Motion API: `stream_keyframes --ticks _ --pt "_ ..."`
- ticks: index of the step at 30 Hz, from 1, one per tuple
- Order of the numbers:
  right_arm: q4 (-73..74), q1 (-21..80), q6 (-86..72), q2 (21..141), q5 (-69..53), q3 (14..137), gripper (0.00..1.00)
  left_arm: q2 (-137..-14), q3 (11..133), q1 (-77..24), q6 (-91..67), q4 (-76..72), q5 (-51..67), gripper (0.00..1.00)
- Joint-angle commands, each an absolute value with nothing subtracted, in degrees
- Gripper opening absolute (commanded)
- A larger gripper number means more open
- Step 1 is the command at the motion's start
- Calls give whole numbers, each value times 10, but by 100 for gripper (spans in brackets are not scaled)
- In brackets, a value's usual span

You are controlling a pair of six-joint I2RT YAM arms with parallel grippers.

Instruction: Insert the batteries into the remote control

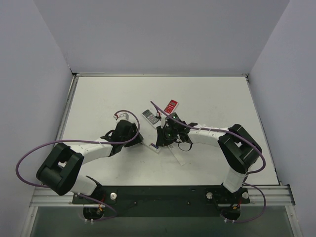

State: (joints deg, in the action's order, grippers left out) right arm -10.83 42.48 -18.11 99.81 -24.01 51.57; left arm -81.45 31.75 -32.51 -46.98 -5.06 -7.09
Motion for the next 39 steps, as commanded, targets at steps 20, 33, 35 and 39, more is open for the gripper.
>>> stream_keyframes --ticks 20,33,35,39 --pt "176 366 -189 806 87 555 28 -614 321 -323 -404 24 -118 68" --pt "232 239 -265 879 91 539 28 -389 406 -321 -280 191 -167 73" --pt "229 233 -270 890 92 537 28 -355 408 -320 -254 206 -176 73" --pt "229 228 -282 916 98 534 27 -302 382 -319 -215 214 -220 73"
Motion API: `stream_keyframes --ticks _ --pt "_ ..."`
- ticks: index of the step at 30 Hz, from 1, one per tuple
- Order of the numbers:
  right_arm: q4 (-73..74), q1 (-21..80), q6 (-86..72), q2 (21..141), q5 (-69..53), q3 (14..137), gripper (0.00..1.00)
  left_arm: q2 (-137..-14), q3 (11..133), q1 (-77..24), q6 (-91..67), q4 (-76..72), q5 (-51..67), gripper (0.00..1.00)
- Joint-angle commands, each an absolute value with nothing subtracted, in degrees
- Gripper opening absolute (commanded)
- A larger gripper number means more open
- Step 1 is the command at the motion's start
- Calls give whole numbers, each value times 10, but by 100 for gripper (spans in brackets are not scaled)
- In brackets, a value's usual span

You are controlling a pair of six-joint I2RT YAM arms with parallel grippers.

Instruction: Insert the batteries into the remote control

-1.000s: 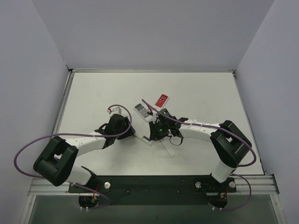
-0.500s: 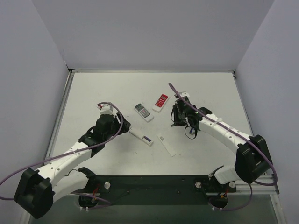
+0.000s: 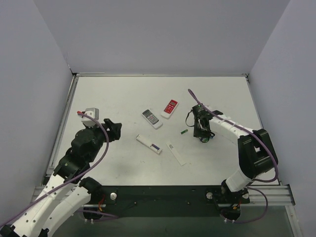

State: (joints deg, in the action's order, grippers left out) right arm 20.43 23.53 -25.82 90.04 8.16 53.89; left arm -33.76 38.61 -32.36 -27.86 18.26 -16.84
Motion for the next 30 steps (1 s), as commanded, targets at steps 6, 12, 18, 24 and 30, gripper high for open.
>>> stream_keyframes --ticks 6,12,18,24,30 --pt "214 214 -292 943 87 526 25 -251 361 -318 -185 217 -251 73" --pt "201 208 -299 965 69 526 21 -249 354 -318 -183 212 -254 73" --pt "197 211 -303 956 43 514 8 -250 354 -316 -184 216 -253 73" --pt "213 265 -275 928 4 507 5 -250 352 -304 -186 214 -239 73" --pt "255 346 -230 964 10 554 5 -252 351 -283 -190 210 -218 73"
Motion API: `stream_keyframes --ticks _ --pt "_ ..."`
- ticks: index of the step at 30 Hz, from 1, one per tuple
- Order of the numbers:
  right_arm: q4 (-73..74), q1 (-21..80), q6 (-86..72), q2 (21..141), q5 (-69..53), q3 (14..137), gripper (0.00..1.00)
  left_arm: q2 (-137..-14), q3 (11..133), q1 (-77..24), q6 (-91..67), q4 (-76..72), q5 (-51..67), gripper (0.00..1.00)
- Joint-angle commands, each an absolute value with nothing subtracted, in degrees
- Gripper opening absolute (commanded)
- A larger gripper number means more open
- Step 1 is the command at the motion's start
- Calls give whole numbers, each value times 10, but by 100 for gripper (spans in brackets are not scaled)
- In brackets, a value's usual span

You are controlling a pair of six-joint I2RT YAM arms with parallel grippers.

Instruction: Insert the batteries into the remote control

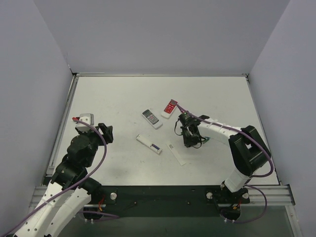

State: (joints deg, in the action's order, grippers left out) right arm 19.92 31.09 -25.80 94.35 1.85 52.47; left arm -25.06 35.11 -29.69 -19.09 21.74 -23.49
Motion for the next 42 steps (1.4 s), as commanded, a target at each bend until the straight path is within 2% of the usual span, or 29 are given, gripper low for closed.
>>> stream_keyframes --ticks 1,9,13,16,32,42 --pt "257 351 -230 969 14 557 4 -251 349 -282 -191 210 -217 73" --pt "270 350 -299 980 59 549 7 -253 348 -272 -194 210 -213 73" --pt "265 352 -312 976 49 541 27 -255 348 -266 -197 211 -207 73" --pt "254 352 -317 961 24 530 32 -255 347 -262 -199 210 -203 73" --pt "163 352 -357 968 -112 512 32 -253 345 -249 -203 208 -191 73" --pt "87 350 -374 986 -101 515 32 -254 344 -236 -206 205 -179 73"
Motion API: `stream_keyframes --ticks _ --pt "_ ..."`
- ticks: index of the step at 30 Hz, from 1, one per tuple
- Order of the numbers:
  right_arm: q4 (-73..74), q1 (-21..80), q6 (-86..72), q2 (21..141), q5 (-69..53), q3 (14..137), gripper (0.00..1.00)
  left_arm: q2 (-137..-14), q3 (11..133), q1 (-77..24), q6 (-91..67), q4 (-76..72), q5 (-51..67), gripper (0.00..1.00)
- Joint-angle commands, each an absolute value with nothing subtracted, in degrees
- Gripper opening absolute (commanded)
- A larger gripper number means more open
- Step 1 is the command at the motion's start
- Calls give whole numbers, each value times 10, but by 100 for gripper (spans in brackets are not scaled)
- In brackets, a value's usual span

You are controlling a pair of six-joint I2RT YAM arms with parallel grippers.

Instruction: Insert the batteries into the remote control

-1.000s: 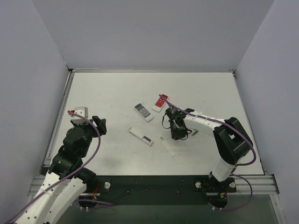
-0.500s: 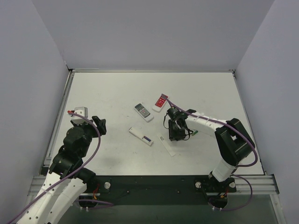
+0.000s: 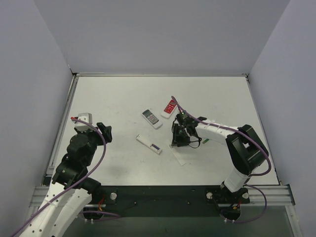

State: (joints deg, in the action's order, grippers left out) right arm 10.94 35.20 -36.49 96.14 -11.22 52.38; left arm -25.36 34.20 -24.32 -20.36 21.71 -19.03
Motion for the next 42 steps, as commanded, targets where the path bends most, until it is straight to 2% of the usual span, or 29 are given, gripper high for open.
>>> stream_keyframes --ticks 1,10,15,20,38,42 --pt "84 349 -370 990 -105 522 33 -253 343 -236 -206 205 -178 73" --pt "106 353 -202 943 -162 565 36 -250 342 -231 -206 203 -176 73" --pt "174 353 -53 905 -114 595 37 -250 342 -228 -205 202 -170 73" --pt "213 359 16 932 -73 617 36 -250 341 -223 -207 201 -165 73" --pt "234 387 100 1041 -40 664 27 -246 339 -221 -209 202 -161 73" --pt "239 388 103 1050 -43 664 21 -244 339 -221 -209 203 -161 73"
